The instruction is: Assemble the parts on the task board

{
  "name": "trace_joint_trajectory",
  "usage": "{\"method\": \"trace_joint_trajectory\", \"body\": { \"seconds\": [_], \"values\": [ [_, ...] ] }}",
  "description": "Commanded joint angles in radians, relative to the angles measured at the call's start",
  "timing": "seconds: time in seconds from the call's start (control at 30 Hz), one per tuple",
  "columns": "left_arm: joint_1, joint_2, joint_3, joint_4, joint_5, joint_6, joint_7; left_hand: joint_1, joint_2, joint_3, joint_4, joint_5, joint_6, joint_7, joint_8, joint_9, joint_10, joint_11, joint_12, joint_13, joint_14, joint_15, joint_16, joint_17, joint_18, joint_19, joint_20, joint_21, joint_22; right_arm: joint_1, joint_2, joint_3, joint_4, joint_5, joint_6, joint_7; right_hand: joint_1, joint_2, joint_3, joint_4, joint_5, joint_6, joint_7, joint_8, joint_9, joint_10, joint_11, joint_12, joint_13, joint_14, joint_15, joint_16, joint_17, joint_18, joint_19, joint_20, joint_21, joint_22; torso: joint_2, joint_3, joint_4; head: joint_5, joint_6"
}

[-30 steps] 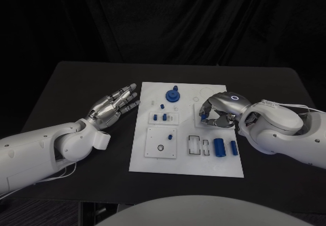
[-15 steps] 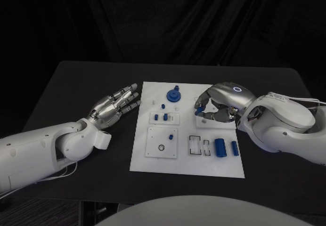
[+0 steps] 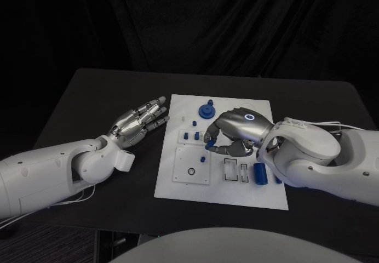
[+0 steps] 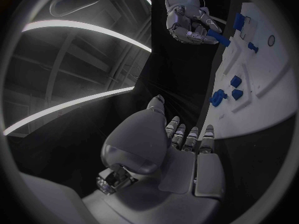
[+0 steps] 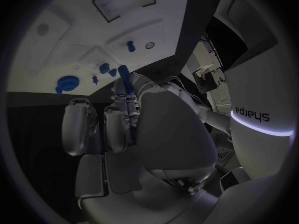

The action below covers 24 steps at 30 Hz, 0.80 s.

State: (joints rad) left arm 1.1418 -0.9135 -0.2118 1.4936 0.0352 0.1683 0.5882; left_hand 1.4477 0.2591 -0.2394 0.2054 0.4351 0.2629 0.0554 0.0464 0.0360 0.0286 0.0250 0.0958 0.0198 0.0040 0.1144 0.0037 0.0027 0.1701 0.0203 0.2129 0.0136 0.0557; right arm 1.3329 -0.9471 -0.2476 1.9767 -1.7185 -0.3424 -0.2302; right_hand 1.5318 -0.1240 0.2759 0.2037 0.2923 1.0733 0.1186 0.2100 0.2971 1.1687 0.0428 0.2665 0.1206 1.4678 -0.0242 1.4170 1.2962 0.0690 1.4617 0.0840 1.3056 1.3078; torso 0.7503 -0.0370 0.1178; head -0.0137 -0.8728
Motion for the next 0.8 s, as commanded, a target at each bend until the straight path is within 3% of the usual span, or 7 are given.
{"method": "trace_joint_trajectory", "body": {
  "seconds": [0.03, 0.27, 0.43, 0.6, 0.8],
  "values": [
    [-0.002, 0.003, 0.001, 0.0, 0.003, 0.012, 0.011, 0.007, 0.002, 0.001, -0.007, 0.004, 0.001, 0.006, 0.005, 0.001, 0.0, 0.007, 0.005, 0.001, -0.002, 0.005, -0.002, -0.001, 0.001, 0.002, 0.005, 0.002, -0.001, -0.014, 0.03, 0.001, -0.006, -0.092, 0.031, 0.048, 0.011, 0.001, 0.001, -0.006, -0.006, 0.015, -0.014, -0.005, 0.063, 0.001, 0.005, -0.005, -0.002, 0.033, -0.001, -0.004, 0.002, -0.011, 0.0, -0.004, -0.002, 0.185, 0.001, 0.0011, 0.0016, 0.006, 0.0],
    [-0.002, 0.01, 0.001, -0.007, 0.003, 0.017, 0.012, 0.007, 0.002, 0.001, -0.008, 0.004, 0.001, 0.006, 0.005, 0.001, 0.0, 0.008, 0.005, 0.001, -0.002, 0.005, -0.002, -0.001, 0.001, 0.002, 0.005, 0.002, -0.001, -0.033, 0.091, 0.001, -0.034, -0.149, 0.049, 0.066, 0.014, 0.001, 0.002, -0.008, -0.007, 0.016, -0.014, -0.005, 0.066, 0.004, 0.005, -0.008, -0.002, 0.033, -0.001, -0.004, 0.003, -0.011, 0.0, -0.004, -0.002, 0.185, 0.001, 0.0004, 0.0041, 0.002, 0.0],
    [-0.002, 0.013, 0.001, -0.008, 0.003, 0.019, 0.012, 0.007, 0.002, 0.001, -0.008, 0.004, 0.001, 0.006, 0.005, 0.001, 0.0, 0.008, 0.005, 0.001, -0.002, 0.005, -0.002, -0.001, 0.001, 0.002, 0.005, 0.002, -0.001, -0.042, 0.122, 0.001, -0.052, -0.173, 0.062, 0.076, 0.017, 0.0, 0.004, -0.011, -0.007, 0.015, -0.013, -0.007, 0.067, 0.006, 0.005, -0.012, -0.003, 0.033, -0.001, -0.004, 0.003, -0.01, 0.0, -0.003, -0.004, 0.185, 0.003, 0.001, 0.0022, 0.006, 0.0],
    [-0.002, 0.014, 0.001, -0.011, 0.003, 0.02, 0.011, 0.007, 0.002, 0.001, -0.008, 0.004, 0.001, 0.006, 0.005, 0.001, 0.0, 0.008, 0.005, 0.001, -0.002, 0.005, -0.002, -0.001, 0.001, 0.002, 0.005, 0.002, -0.001, -0.051, 0.145, 0.001, -0.066, -0.182, 0.083, 0.086, 0.02, -0.001, 0.006, -0.015, 0.001, 0.011, -0.011, -0.011, 0.069, 0.009, 0.006, -0.02, -0.005, 0.031, 0.0, -0.008, -0.004, -0.01, -0.002, -0.003, -0.007, 0.184, 0.002, -0.0017, -0.0002, 0.011, 0.0],
    [-0.002, 0.016, 0.001, -0.014, 0.003, 0.021, 0.011, 0.007, 0.002, 0.001, -0.008, 0.004, 0.001, 0.006, 0.005, 0.001, 0.0, 0.008, 0.005, 0.001, -0.002, 0.005, -0.002, -0.001, 0.001, 0.002, 0.005, 0.002, -0.001, -0.062, 0.152, 0.001, -0.075, -0.185, 0.108, 0.09, 0.021, -0.003, 0.006, -0.016, 0.002, 0.012, -0.01, -0.012, 0.071, 0.012, 0.007, -0.023, -0.005, 0.03, 0.0, -0.009, -0.004, -0.009, -0.003, -0.002, -0.009, 0.183, 0.002, -0.0009, -0.0016, 0.011, 0.0]
  ]
}}
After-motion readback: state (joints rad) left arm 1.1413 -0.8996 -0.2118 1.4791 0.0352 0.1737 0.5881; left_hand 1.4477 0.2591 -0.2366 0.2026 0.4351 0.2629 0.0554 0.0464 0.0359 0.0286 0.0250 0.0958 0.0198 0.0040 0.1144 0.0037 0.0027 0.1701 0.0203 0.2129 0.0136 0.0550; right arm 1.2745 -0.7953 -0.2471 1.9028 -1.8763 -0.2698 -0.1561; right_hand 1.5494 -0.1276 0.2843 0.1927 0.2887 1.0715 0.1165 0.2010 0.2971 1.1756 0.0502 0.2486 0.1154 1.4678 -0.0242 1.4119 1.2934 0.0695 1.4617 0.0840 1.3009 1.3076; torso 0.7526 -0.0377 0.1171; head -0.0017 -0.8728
